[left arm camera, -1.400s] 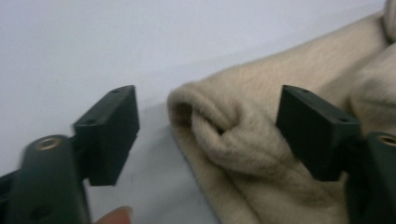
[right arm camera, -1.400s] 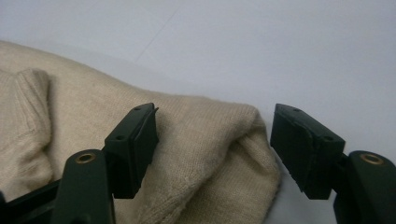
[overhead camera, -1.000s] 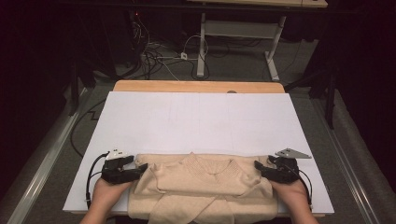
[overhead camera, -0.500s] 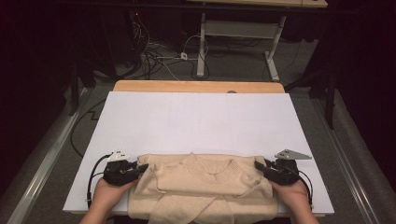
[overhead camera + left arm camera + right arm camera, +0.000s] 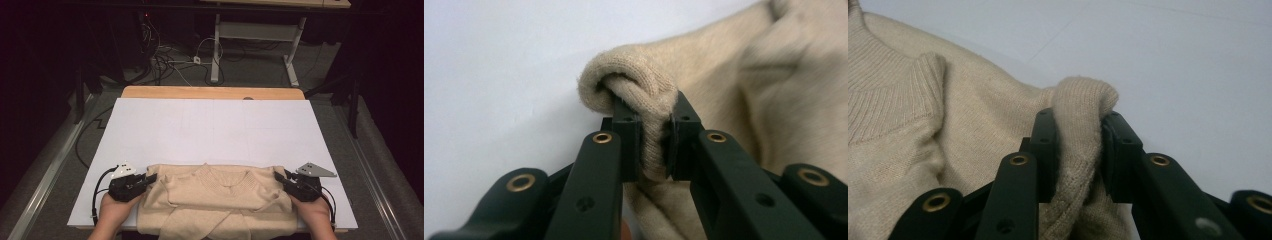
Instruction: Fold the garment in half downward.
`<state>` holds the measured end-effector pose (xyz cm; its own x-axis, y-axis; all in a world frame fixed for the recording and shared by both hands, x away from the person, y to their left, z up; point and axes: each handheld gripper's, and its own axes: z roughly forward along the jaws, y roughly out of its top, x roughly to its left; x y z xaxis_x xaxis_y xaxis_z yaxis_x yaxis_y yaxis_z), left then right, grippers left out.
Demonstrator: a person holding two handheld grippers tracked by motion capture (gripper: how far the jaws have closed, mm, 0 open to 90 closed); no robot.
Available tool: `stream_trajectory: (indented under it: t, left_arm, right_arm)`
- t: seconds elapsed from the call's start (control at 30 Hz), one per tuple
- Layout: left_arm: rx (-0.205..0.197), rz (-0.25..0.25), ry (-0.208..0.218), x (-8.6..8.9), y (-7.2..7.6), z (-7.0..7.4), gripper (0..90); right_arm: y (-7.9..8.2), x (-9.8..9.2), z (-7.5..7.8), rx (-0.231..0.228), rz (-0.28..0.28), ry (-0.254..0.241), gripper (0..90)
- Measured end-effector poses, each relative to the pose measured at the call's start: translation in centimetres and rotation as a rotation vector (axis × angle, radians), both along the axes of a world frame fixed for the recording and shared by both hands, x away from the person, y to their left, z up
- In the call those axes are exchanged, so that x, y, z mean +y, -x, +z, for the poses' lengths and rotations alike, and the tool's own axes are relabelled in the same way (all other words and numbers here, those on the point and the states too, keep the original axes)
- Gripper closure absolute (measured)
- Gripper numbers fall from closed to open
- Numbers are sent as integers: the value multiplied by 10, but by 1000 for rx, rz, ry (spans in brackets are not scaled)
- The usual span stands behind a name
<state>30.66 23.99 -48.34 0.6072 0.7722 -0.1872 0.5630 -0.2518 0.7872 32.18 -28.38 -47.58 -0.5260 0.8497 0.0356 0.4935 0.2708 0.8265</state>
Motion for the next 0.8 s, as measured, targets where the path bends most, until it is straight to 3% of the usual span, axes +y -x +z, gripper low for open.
stream_trajectory:
  t: [0.1, 0.2, 0.3, 0.43, 0.6, 0.8]
  left_arm:
    - [-43, 10, -9, -3, 4, 8, 772]
    - [-78, 15, -18, -5, 8, 13, 773]
    - [-105, 20, -23, -5, 10, 18, 774]
    - [-124, 29, -17, -5, 9, 25, 779]
    - [-124, 28, -55, -7, 1, 33, 783]
    - [-142, 47, -87, -10, -21, 41, 786]
  right_arm:
    - [3, 2, 0, -27, -1, 12, 719]
    - [4, 0, 1, -31, -10, -13, 721]
    - [6, -2, 4, -42, -22, -38, 729]
    - [10, -1, 16, -88, -24, -39, 735]
    - [5, 2, 34, -109, -15, -45, 739]
    - [-17, 7, 45, -112, -13, -18, 741]
